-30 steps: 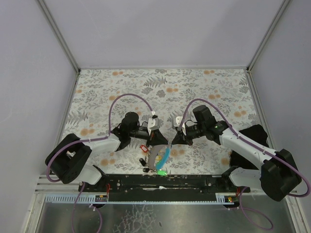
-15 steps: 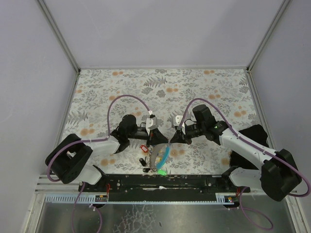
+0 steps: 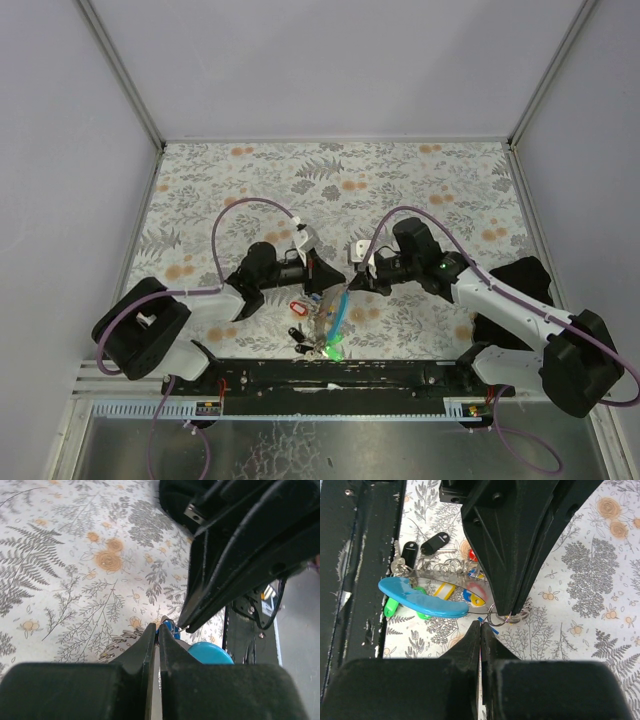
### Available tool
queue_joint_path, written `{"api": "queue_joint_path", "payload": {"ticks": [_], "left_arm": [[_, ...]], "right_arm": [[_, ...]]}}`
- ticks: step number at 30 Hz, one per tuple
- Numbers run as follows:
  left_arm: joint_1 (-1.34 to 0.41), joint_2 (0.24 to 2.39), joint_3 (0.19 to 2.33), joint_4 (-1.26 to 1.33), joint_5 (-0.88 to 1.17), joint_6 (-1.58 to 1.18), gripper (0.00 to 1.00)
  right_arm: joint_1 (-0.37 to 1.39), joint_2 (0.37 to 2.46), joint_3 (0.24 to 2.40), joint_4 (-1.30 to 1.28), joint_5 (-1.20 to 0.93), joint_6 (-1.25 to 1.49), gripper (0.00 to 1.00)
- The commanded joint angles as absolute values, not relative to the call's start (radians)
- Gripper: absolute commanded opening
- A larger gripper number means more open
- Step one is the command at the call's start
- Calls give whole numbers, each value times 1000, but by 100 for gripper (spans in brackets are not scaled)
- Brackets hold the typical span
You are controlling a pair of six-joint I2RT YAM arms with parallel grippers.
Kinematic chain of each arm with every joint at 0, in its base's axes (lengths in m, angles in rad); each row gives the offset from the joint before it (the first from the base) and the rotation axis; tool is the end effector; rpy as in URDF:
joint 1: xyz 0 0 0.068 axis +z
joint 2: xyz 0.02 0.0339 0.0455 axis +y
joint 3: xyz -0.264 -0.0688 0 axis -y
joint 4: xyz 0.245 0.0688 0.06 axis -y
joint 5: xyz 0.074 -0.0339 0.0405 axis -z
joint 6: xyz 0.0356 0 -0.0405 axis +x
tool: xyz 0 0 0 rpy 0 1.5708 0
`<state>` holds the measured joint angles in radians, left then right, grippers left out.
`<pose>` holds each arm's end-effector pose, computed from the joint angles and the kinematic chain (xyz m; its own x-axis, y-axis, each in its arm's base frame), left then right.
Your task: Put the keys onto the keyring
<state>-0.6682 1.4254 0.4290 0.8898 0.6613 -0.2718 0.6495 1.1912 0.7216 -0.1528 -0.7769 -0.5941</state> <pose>0.1958 -0.1824 0.1908 -0.3404 -0.0012 -0.9403 0.9103 0.2500 -0.3299 0.1829 0.1702 0.2434 0.1106 -0.4172 -0.9020 -0.9932 -0.0122 -0.1161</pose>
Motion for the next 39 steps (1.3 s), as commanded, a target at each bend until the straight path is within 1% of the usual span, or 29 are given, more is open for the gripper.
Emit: {"api": "queue_joint_path", "payload": {"ticks": [1,8,11,13,19,23,28,31,39], "left_arm": [[-663,1404,383,1092,422,-433,0],[-715,1447,262,1361,205,-617,0],[-741,1452,250,1386,139,-648,0],[-751,1462,252,1392,131,-658,1],[-751,1496,229,1427,124,-675,13],[-729,1504,213,1448,175,-646,19],[-655,1502,227,1456,350,-599,30],[-629,1495,245,1448,430,-557,31],[-610,1468,318,1355,683,-388,40]], "right_arm": [[688,1179,734,-147,-778,-567,0],[718,1197,736,-116,-709,-549,0],[719,1189,735,-107,-692,-546,0],[719,1177,737,-108,-679,-547,0],[720,1135,756,-135,-667,-560,0],[719,1125,784,-169,-648,-581,0],[719,1127,829,-216,-639,-608,0],[719,1134,861,-255,-631,-629,0],[719,1149,928,-316,-632,-668,0]]}}
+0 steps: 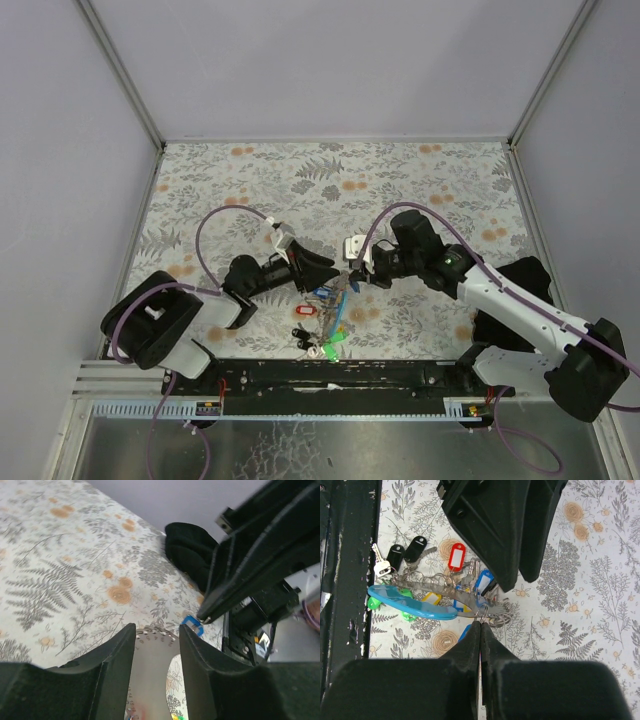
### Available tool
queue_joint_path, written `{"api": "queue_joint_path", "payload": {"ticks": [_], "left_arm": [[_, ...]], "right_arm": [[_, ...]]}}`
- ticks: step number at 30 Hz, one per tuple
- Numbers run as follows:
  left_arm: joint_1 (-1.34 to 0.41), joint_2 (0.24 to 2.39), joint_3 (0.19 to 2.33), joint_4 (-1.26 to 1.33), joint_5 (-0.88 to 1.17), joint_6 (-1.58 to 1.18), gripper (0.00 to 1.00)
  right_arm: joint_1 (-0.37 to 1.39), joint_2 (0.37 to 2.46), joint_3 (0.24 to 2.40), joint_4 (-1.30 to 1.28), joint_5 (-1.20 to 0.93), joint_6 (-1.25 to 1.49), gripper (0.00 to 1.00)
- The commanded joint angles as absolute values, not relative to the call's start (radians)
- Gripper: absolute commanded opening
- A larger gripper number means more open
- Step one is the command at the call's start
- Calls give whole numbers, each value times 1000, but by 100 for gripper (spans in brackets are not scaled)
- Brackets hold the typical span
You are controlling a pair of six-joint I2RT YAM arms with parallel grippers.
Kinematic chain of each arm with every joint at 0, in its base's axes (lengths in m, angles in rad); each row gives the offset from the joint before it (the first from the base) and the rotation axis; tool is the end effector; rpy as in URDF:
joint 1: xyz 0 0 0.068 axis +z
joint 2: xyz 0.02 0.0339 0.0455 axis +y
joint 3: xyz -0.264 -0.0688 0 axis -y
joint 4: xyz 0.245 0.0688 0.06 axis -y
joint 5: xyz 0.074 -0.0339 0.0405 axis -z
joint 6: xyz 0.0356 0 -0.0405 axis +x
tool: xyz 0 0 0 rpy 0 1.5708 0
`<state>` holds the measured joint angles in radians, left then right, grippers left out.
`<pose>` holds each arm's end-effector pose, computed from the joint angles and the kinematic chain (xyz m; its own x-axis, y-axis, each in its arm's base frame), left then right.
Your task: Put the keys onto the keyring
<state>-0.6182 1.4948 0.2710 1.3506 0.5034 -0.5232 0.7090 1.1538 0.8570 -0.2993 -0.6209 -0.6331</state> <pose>0.1889 -0.1554 0.1800 -0.3592 -0.2816 -0.8898 0.8291 0.3415 -0.4428 0.1764 0.1786 0.2828 0.1860 -0.4745 -0.8604 -0.9736 0.0287 -0.2263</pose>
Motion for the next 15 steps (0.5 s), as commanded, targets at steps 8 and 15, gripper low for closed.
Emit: {"api": "queue_joint_path", "payload": {"ticks": [8,15], "left_arm": [[-609,1399,367,1112,792,-169,43],[-608,1390,417,1017,827,-109,43]], "right_arm": [[719,1166,950,-348,-642,-680,0],[719,1164,950,-347,-666,-679,0]]}}
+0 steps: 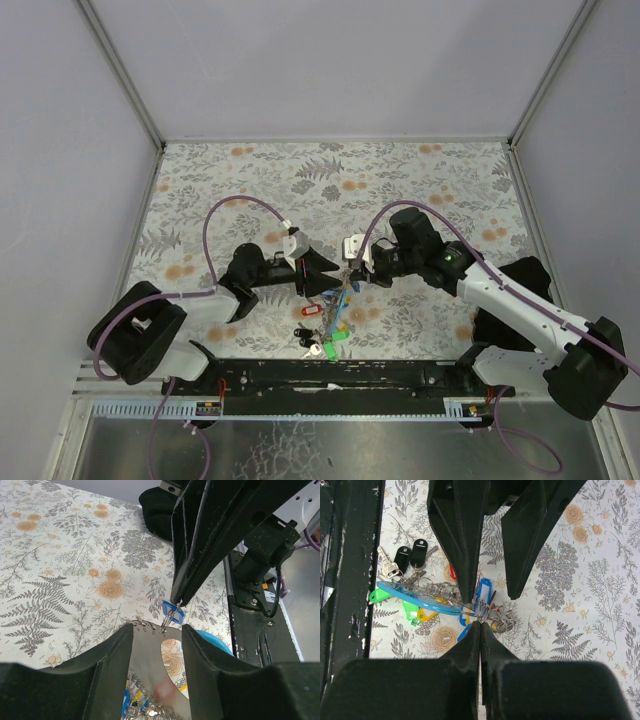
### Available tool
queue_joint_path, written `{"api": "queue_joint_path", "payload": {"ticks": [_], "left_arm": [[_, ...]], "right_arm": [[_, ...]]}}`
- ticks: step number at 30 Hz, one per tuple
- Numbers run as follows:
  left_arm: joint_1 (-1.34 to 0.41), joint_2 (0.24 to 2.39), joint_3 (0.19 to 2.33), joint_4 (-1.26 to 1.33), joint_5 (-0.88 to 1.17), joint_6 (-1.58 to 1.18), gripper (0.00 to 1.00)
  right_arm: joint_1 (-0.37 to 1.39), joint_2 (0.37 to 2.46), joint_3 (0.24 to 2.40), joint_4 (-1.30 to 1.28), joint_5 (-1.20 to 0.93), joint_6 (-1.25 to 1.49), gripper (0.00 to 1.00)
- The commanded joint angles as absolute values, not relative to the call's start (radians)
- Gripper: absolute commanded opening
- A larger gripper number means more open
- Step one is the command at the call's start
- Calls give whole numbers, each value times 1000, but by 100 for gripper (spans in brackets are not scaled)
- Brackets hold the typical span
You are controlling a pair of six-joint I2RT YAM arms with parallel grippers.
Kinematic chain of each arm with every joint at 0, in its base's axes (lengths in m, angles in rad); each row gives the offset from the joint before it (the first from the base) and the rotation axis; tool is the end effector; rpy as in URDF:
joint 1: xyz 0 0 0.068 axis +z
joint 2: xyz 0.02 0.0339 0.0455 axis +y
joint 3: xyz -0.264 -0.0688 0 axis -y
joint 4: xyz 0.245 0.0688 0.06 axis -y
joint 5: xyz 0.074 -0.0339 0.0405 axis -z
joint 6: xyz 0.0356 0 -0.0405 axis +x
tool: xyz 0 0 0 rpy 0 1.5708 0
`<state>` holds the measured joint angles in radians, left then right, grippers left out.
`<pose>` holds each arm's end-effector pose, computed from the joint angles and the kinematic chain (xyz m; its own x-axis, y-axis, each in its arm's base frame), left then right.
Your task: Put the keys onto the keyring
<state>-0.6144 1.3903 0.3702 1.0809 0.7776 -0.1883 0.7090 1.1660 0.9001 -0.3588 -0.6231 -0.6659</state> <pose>0.1908 -0.1652 0.2019 -0.1352 -0.0678 -0.9885 0.9749 0.1689 -0.1450 0.1775 0.1796 0.2895 0.1995 -0.4898 -0.8487 -0.9725 0.0071 -0.2327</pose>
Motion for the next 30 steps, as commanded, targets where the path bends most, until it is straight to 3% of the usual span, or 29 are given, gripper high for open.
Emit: {"api": "queue_joint_path", "payload": {"ticks": [1,26,30], "left_arm": [[-609,1394,424,1020,837,-110,43],[-623,1468,504,964,955,-91,21],[-626,1468,510,943,957,-80,11]], "right_arm": [[719,1165,950,-348,-667,-679,0],[719,1173,950,-350,-689,-679,0],[719,1171,947,-348,-688,-678,0]]}}
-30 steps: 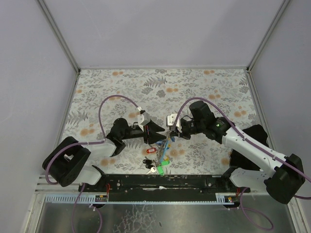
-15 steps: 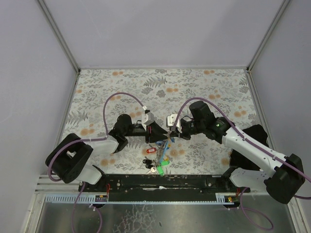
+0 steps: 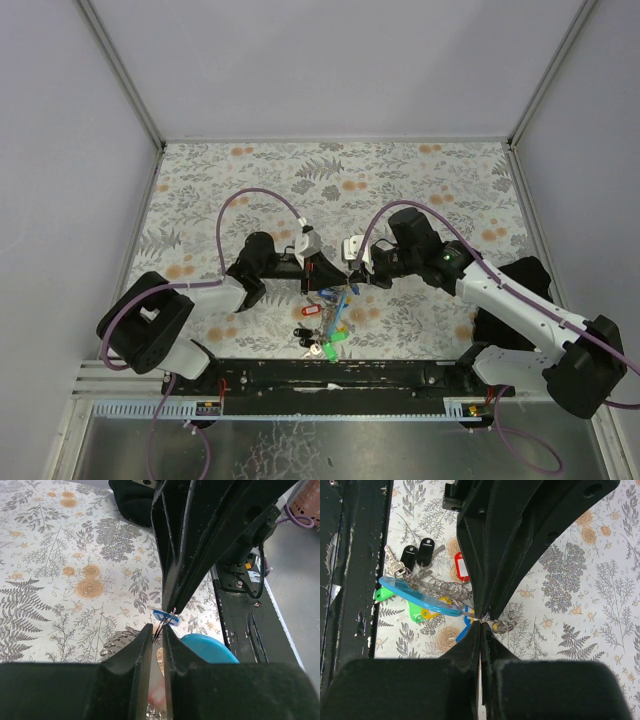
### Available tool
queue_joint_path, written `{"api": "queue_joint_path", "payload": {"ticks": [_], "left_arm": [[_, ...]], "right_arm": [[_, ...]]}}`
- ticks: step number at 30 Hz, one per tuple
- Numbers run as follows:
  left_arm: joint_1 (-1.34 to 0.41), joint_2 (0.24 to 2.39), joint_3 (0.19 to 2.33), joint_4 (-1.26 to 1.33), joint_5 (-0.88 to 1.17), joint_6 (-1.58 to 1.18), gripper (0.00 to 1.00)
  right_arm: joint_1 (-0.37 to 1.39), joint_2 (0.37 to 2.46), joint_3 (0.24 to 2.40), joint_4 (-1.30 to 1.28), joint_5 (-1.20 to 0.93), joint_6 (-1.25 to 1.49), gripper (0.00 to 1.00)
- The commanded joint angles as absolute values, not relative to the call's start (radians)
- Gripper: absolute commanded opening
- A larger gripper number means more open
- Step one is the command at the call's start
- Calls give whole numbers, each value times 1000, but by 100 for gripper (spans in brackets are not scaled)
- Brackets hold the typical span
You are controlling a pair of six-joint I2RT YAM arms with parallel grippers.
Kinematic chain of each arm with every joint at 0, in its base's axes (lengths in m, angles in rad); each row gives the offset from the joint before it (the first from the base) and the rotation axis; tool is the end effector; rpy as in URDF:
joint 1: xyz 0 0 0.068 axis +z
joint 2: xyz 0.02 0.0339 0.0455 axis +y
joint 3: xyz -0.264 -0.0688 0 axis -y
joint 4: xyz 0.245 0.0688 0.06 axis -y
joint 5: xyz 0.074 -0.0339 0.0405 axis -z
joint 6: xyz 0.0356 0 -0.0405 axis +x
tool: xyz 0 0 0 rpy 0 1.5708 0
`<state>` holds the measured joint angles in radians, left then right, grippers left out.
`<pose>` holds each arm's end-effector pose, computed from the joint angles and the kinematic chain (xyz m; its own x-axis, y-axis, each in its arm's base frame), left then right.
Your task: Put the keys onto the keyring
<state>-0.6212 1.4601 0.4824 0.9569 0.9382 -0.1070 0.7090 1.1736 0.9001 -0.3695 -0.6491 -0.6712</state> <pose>0.2049 -0.1820 0.2043 -0.1236 0.0108 -0.9923 0.9923 0.0127 -0.1235 0.1772 0.1803 0.2872 0.1945 -0.4859 -0.8521 -0.9767 -0.0159 -0.2139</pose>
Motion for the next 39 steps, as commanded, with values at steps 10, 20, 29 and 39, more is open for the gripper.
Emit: {"api": "queue_joint_path", "payload": {"ticks": [10,20,29,39], "left_arm": [[-626,1443,492,934,807,-166,0],[-643,1446,427,1136,468,-551,0],[-724,1466,356,1284,164,-764,0],[-763,1479,293,1366,76,-806,7]], "right_arm": [[719,1104,886,-331,-650,-635,0],[733,1082,773,-229,-639,-564,0],[768,1119,748,-147,-587,-529,0],[772,1114,800,-153,-476,-562,0]]}}
